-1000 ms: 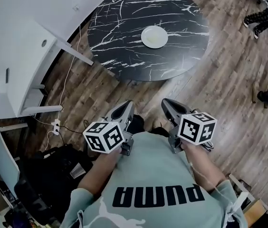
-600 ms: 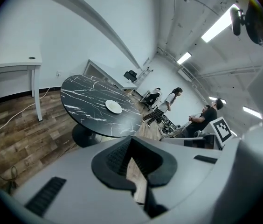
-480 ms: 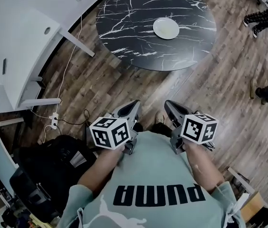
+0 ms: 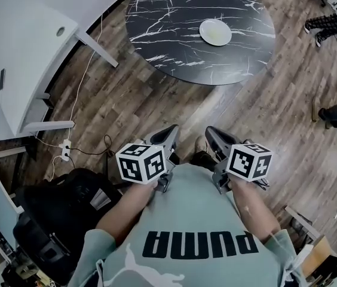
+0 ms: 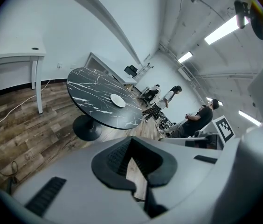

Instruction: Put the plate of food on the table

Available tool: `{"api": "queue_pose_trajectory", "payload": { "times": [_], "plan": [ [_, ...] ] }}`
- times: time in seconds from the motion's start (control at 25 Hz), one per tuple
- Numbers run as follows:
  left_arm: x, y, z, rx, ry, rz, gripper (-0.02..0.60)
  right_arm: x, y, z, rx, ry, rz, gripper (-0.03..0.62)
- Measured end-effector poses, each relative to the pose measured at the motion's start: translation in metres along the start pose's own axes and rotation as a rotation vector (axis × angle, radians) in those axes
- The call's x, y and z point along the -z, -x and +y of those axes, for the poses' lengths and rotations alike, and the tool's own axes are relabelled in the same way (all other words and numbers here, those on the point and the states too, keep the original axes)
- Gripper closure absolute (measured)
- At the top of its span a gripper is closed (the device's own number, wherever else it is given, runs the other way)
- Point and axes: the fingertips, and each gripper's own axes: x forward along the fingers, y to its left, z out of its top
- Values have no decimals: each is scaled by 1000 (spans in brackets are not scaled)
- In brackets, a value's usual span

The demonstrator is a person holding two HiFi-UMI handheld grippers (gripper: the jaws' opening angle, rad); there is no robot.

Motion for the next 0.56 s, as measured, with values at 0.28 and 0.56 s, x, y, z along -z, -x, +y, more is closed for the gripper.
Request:
{"api": "queue_pose_trajectory", "payload": {
  "times": [0.28,0.56],
  "plan": [
    [-6,3,-1,9,-23,-1,575,-2,-1,7,-10,-1,-17,586],
    [-7,-1,-8,15,-31,-3,575,-6,5,2,-13,-9,-30,586]
  ]
}}
